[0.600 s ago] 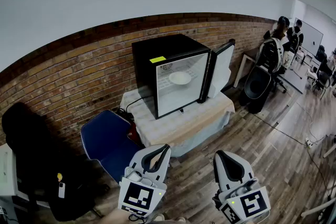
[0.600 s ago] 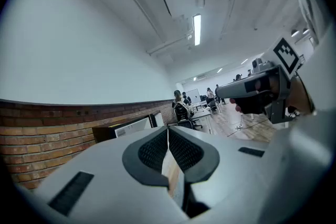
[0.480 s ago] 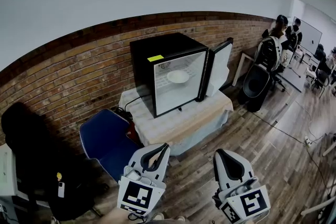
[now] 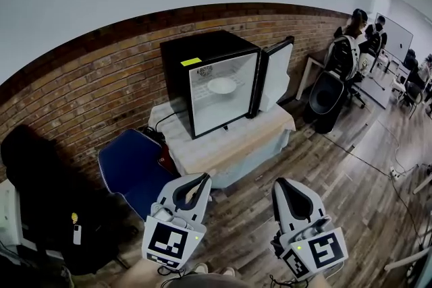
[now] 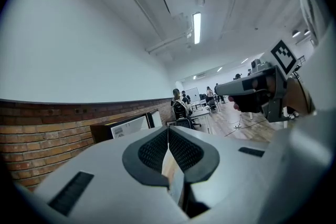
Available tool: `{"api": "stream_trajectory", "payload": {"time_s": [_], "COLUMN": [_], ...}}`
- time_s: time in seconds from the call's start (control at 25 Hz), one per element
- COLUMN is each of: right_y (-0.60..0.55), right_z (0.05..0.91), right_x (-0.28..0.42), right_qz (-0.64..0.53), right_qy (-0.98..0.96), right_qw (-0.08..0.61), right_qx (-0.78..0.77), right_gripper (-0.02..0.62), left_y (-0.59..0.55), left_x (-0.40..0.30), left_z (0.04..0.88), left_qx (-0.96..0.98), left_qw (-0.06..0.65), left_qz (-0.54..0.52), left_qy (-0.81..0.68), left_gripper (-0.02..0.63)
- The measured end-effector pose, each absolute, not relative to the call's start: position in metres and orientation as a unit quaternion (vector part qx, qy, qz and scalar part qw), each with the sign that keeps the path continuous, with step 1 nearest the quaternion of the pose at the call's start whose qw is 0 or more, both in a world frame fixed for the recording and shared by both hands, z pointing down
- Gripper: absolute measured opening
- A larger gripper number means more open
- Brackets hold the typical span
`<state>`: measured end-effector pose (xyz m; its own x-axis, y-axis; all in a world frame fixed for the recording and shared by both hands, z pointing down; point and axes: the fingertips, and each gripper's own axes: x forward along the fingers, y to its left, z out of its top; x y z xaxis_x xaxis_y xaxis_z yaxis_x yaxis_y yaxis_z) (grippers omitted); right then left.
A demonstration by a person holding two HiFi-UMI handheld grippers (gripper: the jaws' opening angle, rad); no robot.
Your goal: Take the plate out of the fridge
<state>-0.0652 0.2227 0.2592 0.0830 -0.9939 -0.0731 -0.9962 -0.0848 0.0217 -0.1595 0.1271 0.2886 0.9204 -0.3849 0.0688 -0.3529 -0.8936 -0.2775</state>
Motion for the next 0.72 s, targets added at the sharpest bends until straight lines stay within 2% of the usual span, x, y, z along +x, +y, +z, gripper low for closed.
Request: {"api": "stream_trajectory", "payload": {"time_s": [0.72], "right_y": [0.262], "right_z": [0.284], "right_x": [-0.038], "right_qz": [0.016], "right_qy": [0.684], "right_qw": [0.016], "right_qx": [-0.729], "right_gripper": [0.032], "left_y": [0.173], "left_x": [-0.133], "left_z": [0.31], "left_qx": [-0.969], "left_qw": [0.13], "left_qz": [-0.081], "left_qy": [0.192], "left_gripper": [0.021]}}
